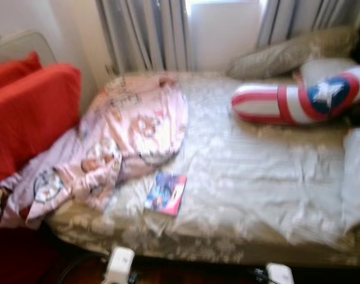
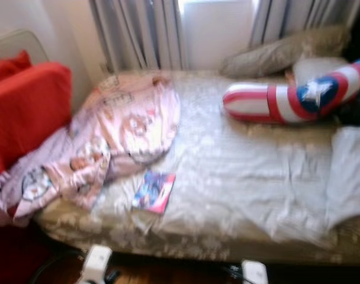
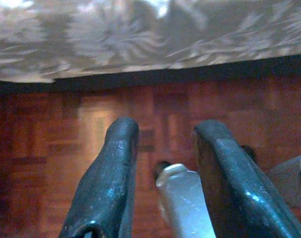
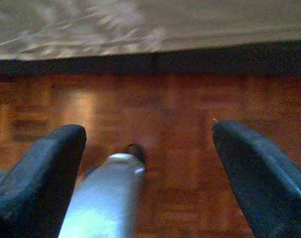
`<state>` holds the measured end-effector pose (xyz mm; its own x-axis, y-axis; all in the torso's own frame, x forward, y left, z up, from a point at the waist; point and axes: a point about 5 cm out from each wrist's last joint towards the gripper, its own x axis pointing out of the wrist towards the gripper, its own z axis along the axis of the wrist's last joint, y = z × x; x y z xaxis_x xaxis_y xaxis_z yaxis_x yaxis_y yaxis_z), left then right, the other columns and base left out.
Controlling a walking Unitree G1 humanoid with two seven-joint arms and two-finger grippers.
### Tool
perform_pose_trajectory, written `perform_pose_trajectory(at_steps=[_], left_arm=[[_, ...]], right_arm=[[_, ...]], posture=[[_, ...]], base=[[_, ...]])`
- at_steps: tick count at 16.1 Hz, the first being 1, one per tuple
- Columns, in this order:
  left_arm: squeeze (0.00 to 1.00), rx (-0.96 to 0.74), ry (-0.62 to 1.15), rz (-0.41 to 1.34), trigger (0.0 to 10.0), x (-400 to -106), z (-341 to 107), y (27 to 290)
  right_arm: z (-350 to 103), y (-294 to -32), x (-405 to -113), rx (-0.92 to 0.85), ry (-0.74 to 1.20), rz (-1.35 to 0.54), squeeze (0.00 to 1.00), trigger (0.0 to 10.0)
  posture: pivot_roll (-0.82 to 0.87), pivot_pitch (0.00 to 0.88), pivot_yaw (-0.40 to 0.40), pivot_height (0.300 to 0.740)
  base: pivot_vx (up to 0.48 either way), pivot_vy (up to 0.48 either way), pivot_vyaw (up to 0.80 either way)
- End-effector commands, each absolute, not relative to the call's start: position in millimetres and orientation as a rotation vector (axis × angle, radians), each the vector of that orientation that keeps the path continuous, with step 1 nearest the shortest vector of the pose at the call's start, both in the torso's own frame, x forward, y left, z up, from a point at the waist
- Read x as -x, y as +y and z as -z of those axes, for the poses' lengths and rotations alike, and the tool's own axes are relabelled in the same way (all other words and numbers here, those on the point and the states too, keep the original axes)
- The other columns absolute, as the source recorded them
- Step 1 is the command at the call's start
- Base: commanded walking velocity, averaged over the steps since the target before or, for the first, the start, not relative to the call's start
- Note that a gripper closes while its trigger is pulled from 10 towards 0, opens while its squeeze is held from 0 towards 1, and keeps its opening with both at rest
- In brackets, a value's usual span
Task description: Clean up the room
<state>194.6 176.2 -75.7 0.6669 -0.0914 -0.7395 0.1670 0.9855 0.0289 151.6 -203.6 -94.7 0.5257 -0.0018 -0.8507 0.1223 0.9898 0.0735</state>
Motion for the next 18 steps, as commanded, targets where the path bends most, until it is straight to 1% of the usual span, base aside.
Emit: perform_pose_trajectory(at_steps=[1,10,18], left_arm=[[0.0,-0.112,0.839,0.129,10.0,-193.4,75.6,185.0],[0.0,-0.12,0.857,0.147,10.0,-187.2,78.6,185.7],[0.0,-0.134,0.864,0.146,10.0,-190.3,77.2,188.1]], right_arm=[[94.3,-196.1,-155.4,-0.146,1.0,0.061,0.0,10.0],[96.2,-194.3,-150.9,-0.141,1.015,0.052,0.0,10.0],[94.7,-191.4,-155.9,-0.182,0.99,0.088,0.0,10.0]], posture=[[0.02,0.0,0.002,0.74],[0.0,0.0,0.01,0.74],[0.01,0.0,0.035,0.74]], base=[[0.0,-0.352,0.0],[0.0,-0.37,0.0],[0.0,-0.381,0.0]])
